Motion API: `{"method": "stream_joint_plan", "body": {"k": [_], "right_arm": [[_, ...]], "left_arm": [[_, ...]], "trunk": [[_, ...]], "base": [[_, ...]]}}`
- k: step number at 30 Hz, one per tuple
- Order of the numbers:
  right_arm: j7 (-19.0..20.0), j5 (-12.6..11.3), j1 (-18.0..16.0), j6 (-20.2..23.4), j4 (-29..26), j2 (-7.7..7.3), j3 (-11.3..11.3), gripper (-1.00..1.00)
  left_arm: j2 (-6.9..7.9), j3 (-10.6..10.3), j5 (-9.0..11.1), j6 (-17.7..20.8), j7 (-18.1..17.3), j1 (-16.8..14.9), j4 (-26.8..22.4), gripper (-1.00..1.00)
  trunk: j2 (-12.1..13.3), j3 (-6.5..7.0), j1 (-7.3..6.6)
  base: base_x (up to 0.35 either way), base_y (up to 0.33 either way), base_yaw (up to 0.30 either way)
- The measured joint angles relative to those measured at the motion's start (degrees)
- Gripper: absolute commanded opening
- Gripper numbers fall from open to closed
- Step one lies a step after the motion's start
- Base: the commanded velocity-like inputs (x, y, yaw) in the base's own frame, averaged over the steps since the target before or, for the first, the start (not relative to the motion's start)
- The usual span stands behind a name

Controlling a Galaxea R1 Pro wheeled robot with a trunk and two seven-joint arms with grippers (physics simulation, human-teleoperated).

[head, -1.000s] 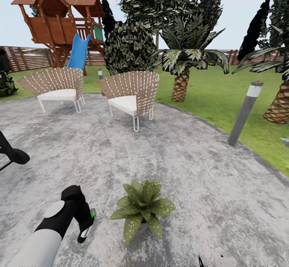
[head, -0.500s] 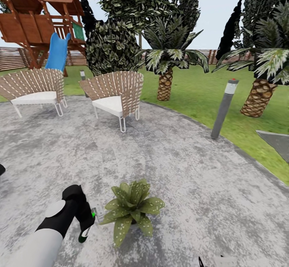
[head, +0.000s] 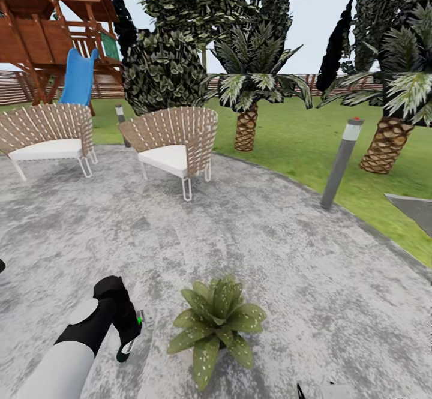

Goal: Pick up the pesticide atomizer in the garden and spray insectifuge to fully cover both potted plants in the garden.

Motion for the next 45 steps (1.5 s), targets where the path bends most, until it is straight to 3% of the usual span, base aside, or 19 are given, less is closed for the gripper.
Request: {"method": "stream_joint_plan", "body": {"k": [13,23,30,45], "right_arm": [[0.0,0.03,0.0,-0.01,0.01,0.01,0.0,1.0],[0.0,0.06,-0.01,-0.01,0.06,0.03,-0.01,1.0],[0.0,0.07,-0.01,-0.01,0.06,0.01,-0.01,1.0],[0.08,0.07,-0.01,-0.1,-0.01,0.25,0.06,1.0]], "left_arm": [[-0.1,-0.09,-0.03,-0.17,0.13,0.05,-0.03,-1.0],[-0.16,-0.18,-0.02,-0.23,0.12,0.02,-0.43,-1.0],[-0.02,-0.13,-0.1,-0.15,0.03,0.44,-3.51,-1.0],[1.08,0.68,0.57,-0.27,0.98,0.99,-2.37,-1.0]], "trunk": [[0.0,0.0,0.02],[0.0,0.0,0.02],[0.0,0.0,0.02],[0.01,0.0,0.05]], "base": [[0.127,0.08,-0.266],[0.0,0.0,-0.014],[0.0,0.0,0.0],[-0.063,-0.032,0.003]]}}
